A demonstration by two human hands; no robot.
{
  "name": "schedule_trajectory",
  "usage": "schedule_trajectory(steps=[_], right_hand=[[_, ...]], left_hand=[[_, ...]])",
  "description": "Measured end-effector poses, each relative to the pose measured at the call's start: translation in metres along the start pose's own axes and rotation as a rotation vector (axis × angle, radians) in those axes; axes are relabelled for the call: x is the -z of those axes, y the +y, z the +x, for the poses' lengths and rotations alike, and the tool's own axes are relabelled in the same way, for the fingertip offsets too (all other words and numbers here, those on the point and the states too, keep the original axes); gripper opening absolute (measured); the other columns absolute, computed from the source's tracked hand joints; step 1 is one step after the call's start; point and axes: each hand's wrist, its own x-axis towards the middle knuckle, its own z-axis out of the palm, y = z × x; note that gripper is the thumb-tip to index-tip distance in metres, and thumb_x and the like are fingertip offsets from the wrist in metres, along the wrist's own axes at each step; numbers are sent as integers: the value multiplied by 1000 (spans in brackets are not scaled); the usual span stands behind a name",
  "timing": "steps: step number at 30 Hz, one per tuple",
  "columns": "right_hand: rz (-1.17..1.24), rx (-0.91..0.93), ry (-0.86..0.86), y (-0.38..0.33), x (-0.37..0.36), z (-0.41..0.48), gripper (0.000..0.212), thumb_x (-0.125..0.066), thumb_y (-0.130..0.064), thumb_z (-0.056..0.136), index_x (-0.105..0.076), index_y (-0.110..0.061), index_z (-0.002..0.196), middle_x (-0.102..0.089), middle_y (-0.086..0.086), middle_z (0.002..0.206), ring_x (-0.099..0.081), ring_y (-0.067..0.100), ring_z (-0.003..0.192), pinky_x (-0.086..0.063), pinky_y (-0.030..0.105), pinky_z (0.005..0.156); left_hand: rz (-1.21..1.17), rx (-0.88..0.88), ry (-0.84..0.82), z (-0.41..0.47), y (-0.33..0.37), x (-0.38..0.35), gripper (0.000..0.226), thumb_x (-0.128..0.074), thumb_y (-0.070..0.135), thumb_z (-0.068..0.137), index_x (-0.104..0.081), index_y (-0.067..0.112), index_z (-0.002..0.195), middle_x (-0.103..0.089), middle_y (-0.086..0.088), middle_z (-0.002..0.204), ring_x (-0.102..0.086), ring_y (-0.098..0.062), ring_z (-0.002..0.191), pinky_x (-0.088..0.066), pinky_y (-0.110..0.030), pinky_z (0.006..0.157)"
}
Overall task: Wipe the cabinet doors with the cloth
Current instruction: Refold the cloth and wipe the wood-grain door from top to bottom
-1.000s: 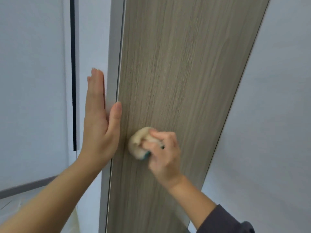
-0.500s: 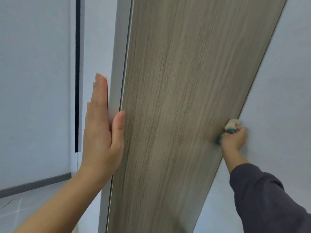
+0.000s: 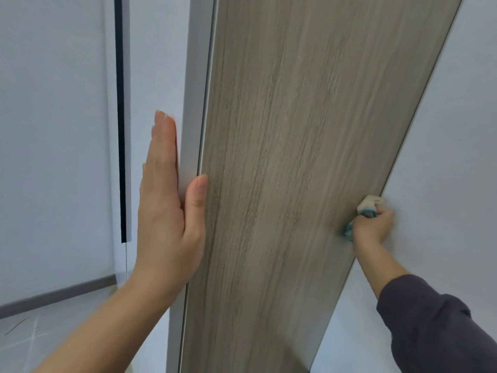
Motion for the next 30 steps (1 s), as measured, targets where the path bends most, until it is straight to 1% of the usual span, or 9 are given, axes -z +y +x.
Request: schedule_trajectory(steps=[4, 7, 9, 12, 15, 21, 25, 27, 30], right_hand=[[23, 193, -33, 2, 6, -68, 27, -51, 10, 82, -53, -10, 101, -55, 17, 114, -58, 28, 99, -40, 27, 76], [114, 376, -83, -6, 16, -136, 25, -53, 12, 83, -52, -12, 92, -49, 12, 105, -52, -7, 88, -36, 8, 73], [191, 494, -125, -10, 19, -180, 27, -55, 16, 81, -55, -10, 91, -46, 8, 101, -48, -12, 85, -35, 3, 75], [285, 629, -163, -17, 20, -237, 36, -56, 14, 77, -56, -19, 92, -46, 4, 100, -50, -4, 92, -40, 8, 83], [318, 754, -223, -17, 22, -280, 33, -53, 5, 78, -56, -22, 96, -43, 1, 101, -53, 8, 95, -45, 17, 83], [186, 925, -343, 2, 26, -347, 32, -62, 3, 80, -57, -23, 98, -50, 9, 103, -56, 17, 84, -51, 32, 65], [169, 985, -314, 3, 27, -340, 30, -63, 0, 81, -57, -22, 100, -53, 10, 103, -57, 16, 80, -51, 31, 59], [174, 1013, -306, 6, 27, -335, 30, -61, 2, 81, -58, -22, 100, -54, 10, 104, -60, 19, 83, -52, 31, 62], [166, 932, -263, 12, 26, -315, 36, -57, 9, 74, -56, -19, 97, -51, 7, 108, -58, 20, 96, -52, 29, 79]], left_hand=[[-24, 19, -5, 0, 1, 0, 59, -36, 14, 103, -9, 9, 155, -12, -1, 164, -10, -11, 150, -18, -54, 119], [-46, 17, -9, 0, 2, -1, 58, -36, 9, 103, -9, 8, 155, -12, -4, 164, -10, -13, 151, -14, -48, 122], [-61, 6, -16, 1, 1, -1, 58, -36, 8, 103, -9, 8, 155, -12, -7, 163, -14, -21, 151, -13, -44, 123], [-71, -14, -30, 2, -2, 0, 58, -36, 9, 103, -8, 8, 154, -15, -12, 162, -22, -38, 146, -14, -47, 122], [-91, -33, -29, 3, -3, 0, 56, -35, 4, 103, -9, -1, 153, -11, -16, 162, -10, -24, 151, -12, -49, 122], [-131, -22, -52, 2, -5, 0, 56, -34, 10, 105, -8, -2, 153, -8, -16, 163, -6, -22, 152, -9, -54, 121], [-125, -24, -63, 3, -5, 1, 56, -34, 12, 105, -7, -1, 153, -7, -16, 163, -5, -25, 152, -8, -59, 119], [-112, -42, -67, 0, -6, 2, 56, -33, 10, 105, -7, -2, 153, -6, -18, 163, -3, -27, 152, -7, -61, 118], [-43, -5, -81, -28, -15, 3, 58, -33, 9, 104, -5, 5, 154, -3, -14, 163, -1, -25, 152, -4, -61, 118]])
